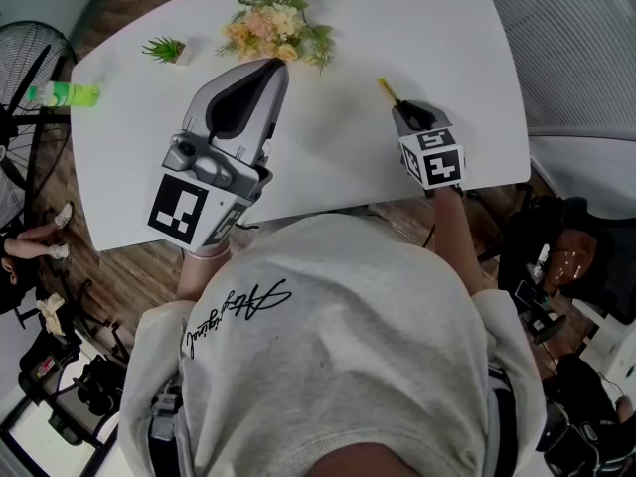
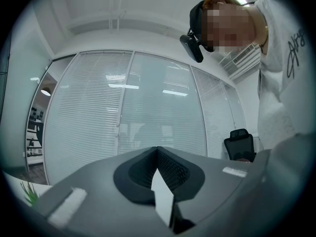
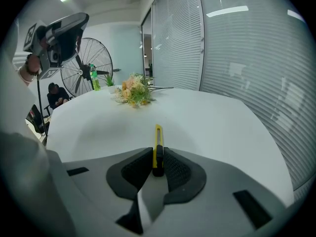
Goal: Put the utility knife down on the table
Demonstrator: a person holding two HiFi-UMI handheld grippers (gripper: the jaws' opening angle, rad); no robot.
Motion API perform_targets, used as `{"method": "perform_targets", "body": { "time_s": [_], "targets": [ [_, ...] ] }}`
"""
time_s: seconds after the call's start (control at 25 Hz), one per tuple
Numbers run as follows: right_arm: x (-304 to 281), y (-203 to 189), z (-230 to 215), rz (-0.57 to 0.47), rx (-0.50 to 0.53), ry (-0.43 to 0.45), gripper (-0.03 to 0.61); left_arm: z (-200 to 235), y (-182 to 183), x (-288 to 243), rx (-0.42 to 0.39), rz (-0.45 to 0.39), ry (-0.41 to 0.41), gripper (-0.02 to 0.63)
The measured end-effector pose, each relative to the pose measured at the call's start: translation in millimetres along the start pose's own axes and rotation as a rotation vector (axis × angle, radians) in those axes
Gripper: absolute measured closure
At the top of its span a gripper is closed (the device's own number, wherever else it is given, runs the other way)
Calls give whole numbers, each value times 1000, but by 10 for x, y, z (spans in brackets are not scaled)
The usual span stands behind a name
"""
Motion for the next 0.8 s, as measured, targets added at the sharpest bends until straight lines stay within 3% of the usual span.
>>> {"method": "perform_targets", "body": {
  "time_s": [0.8],
  "targets": [
    [3, 1, -13, -2, -19, 1, 503, -52, 82, 40, -17, -15, -2, 615]
  ]
}}
Point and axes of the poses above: the fingertips, and each gripper's own axes: x backward along the fingers, z to its left, y out of its top, the point moved 5 cm from there along x, backward along the fingers, and after that the axes turned 4 degrees about -y, right-handed, at the moved point
